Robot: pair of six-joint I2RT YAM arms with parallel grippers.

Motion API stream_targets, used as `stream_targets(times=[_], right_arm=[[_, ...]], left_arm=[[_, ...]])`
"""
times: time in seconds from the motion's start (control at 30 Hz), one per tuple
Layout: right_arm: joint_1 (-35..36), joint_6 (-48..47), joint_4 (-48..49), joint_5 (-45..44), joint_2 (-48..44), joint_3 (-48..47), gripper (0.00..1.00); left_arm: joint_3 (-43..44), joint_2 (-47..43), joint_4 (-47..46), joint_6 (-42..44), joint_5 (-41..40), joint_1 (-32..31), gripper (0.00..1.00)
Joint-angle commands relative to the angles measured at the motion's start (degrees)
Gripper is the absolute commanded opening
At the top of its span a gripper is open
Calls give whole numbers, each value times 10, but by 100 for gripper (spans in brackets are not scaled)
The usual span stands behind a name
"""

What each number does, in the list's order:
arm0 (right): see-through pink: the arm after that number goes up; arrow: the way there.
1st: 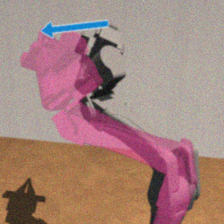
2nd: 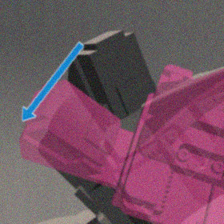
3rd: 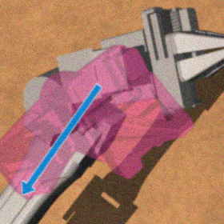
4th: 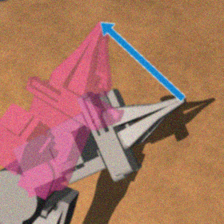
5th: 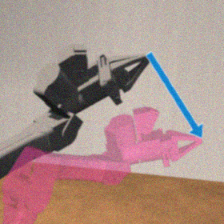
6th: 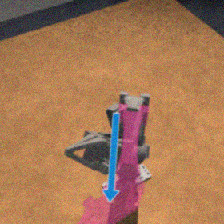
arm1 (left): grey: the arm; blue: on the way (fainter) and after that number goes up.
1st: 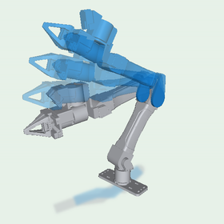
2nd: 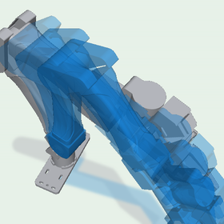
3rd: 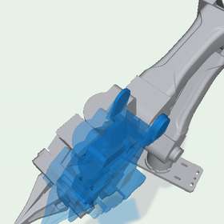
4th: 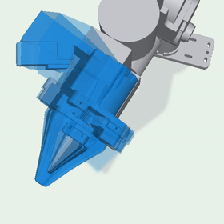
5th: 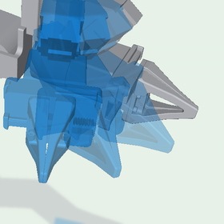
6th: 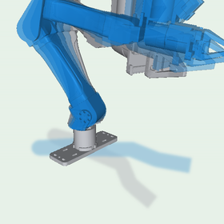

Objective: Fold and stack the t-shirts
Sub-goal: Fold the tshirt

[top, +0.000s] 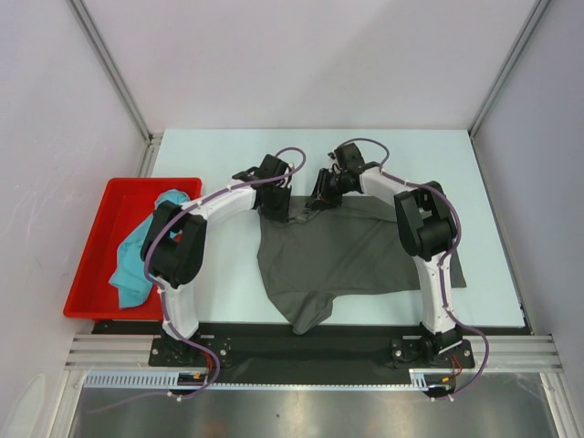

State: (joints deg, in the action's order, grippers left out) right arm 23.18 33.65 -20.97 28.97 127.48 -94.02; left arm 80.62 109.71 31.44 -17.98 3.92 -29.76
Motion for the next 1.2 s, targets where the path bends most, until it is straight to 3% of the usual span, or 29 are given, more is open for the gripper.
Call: stream_targets(times=[0.0,0.37,0.67,0.97,1.17], right_arm=[[1,-23,-21,-17,15,-34,34],[10,-30,-47,-18,-46,-11,38],[52,-113,-150,-111,-90,-16,38],[85,-173,-194,-202,-74,-29,29],[88,-175,-198,-228,-38,-49,39]], left_arm=[[-23,-31,-11,-11,22,-2,23],[-93,-51,-34,-15,35,-7,27],[-70,-39,-31,-9,39,-7,27],[-62,-39,-25,-6,42,-7,27],[-57,-32,-22,-3,42,-7,28]])
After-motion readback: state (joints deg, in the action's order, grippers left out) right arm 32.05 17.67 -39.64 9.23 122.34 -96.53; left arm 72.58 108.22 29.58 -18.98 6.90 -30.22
